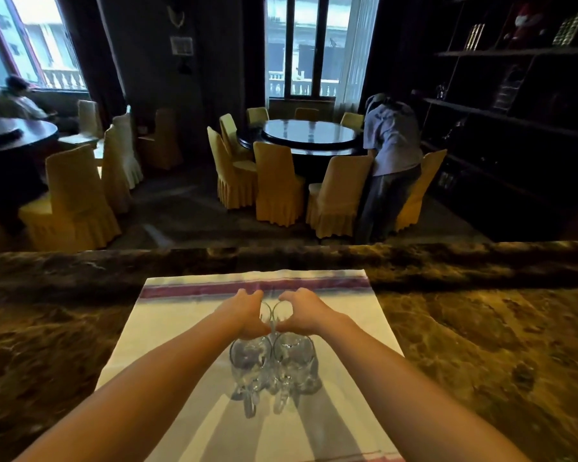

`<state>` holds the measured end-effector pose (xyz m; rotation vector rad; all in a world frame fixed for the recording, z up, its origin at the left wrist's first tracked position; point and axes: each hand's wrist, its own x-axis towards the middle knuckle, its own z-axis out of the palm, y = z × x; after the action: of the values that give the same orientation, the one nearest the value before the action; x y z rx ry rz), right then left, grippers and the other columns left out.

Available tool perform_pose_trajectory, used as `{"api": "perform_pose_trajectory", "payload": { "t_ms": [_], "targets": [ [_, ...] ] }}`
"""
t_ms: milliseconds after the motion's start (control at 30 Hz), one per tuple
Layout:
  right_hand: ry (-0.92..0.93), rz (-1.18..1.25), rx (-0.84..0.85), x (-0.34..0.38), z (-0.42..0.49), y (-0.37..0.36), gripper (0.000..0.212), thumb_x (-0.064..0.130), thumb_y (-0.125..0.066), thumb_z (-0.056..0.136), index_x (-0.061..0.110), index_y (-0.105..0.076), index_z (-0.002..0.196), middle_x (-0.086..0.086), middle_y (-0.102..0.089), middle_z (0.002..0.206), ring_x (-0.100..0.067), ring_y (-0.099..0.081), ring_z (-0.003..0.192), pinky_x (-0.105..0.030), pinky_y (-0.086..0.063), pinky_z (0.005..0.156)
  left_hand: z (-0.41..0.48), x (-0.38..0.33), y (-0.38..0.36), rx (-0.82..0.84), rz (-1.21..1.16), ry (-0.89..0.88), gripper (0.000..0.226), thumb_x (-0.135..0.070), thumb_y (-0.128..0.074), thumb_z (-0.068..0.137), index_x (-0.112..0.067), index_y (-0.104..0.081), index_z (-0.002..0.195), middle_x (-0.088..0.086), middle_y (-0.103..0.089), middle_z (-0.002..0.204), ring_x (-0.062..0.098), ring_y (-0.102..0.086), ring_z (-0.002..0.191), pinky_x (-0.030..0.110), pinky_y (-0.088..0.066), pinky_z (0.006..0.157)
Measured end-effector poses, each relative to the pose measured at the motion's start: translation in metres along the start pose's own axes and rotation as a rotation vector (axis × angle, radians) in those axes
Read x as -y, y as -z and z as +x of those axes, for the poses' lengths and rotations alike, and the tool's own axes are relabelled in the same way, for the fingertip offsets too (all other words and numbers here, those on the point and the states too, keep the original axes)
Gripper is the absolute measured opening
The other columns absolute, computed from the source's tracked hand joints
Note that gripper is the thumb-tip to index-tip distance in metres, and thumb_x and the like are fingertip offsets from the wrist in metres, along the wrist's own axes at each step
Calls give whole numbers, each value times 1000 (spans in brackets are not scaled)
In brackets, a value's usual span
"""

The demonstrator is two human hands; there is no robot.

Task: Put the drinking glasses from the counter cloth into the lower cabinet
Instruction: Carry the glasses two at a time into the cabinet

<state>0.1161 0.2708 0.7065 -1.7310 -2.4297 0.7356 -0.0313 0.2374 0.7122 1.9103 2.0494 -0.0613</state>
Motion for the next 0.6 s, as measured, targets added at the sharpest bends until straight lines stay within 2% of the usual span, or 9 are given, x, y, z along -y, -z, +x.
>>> {"api": "perform_pose_trajectory", "payload": {
  "t_ms": [233,433,600],
  "targets": [
    [-53,38,9,4,8,-10,83,40,-84,71,25,-44,142,-9,-41,146,-32,-48,127,-42,-47,102,5,-4,-7,-14,-39,35,91,-52,-75,77,-26,-27,151,10,-31,156,34,-38,138,45,-42,106],
    [-70,11,-41,9,0,-6,76,37,-84,71,25,-49,137,-6,-44,138,-29,-55,117,-40,-50,96,-2,2,-1,-67,-129,7,78,-44,-79,74,-27,-42,140,6,-45,142,26,-53,120,37,-50,95],
    [-66,-61,-103,30,-19,18,67,35,-84,71,25,-53,130,-6,-48,134,-29,-55,115,-41,-53,91,-19,15,27,-144,-135,-33,74,-40,-78,76,-28,-42,140,7,-44,142,28,-52,122,36,-51,94]
  ]
}}
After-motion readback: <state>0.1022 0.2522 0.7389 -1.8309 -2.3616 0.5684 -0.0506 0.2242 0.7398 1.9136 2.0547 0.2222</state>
